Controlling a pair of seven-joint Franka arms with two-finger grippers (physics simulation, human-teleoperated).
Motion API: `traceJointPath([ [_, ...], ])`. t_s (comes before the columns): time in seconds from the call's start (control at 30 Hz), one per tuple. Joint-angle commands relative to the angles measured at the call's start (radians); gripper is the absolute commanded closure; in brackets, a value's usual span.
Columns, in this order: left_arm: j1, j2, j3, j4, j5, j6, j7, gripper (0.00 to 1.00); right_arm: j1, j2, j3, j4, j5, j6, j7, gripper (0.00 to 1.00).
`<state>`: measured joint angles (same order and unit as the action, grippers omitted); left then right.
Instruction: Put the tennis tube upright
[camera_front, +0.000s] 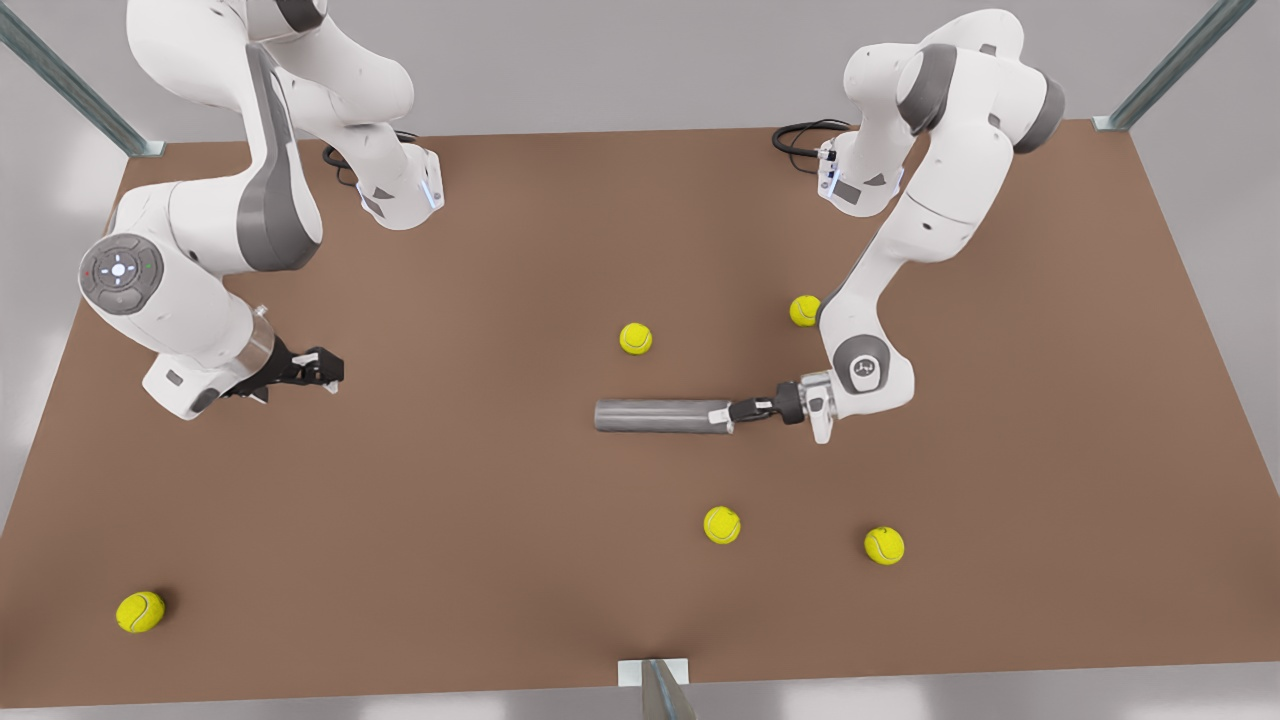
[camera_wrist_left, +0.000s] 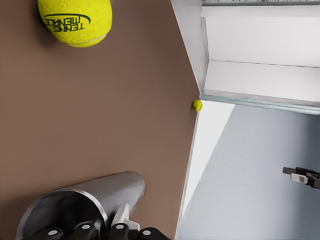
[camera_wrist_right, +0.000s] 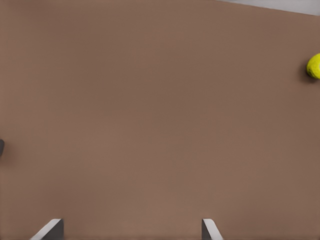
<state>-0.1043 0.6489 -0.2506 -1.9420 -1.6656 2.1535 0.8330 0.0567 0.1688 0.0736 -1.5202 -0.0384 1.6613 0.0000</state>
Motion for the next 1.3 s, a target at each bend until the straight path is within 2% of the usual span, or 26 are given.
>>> traceJointPath([
  [0.0, 0.000, 0.000, -0.001, -0.002, -0.031, 0.000, 0.000, 0.79, 0.000, 0.000, 0.000, 0.000, 0.000, -0.002, 0.000, 0.00],
  [0.2, 0.014, -0.005, -0.015, -0.002, -0.046, 0.005, -0.015, 0.79, 0.002, 0.003, 0.008, 0.000, 0.000, 0.000, 0.002, 0.00],
  [0.27, 0.054, -0.005, -0.050, -0.003, -0.046, 0.006, -0.020, 0.79, 0.000, 0.003, 0.008, 0.000, 0.000, 0.000, 0.002, 0.00],
  [0.47, 0.091, -0.035, -0.049, 0.002, -0.019, -0.027, -0.069, 0.79, 0.002, 0.003, 0.008, 0.000, 0.000, 0.000, 0.002, 0.00],
  [0.73, 0.138, -0.080, -0.049, 0.110, 0.302, -0.083, -0.434, 0.79, 0.009, 0.005, 0.008, 0.000, 0.002, -0.002, 0.002, 0.00],
  [1.07, 0.141, -0.095, -0.045, 0.133, 0.357, -0.081, -0.511, 0.79, 0.009, 0.009, 0.008, -0.002, 0.002, -0.002, 0.002, 0.00],
  [1.27, 0.141, -0.113, -0.047, 0.178, 0.484, -0.081, -0.646, 0.79, 0.009, 0.009, 0.008, -0.002, 0.002, -0.003, 0.002, 0.00],
])
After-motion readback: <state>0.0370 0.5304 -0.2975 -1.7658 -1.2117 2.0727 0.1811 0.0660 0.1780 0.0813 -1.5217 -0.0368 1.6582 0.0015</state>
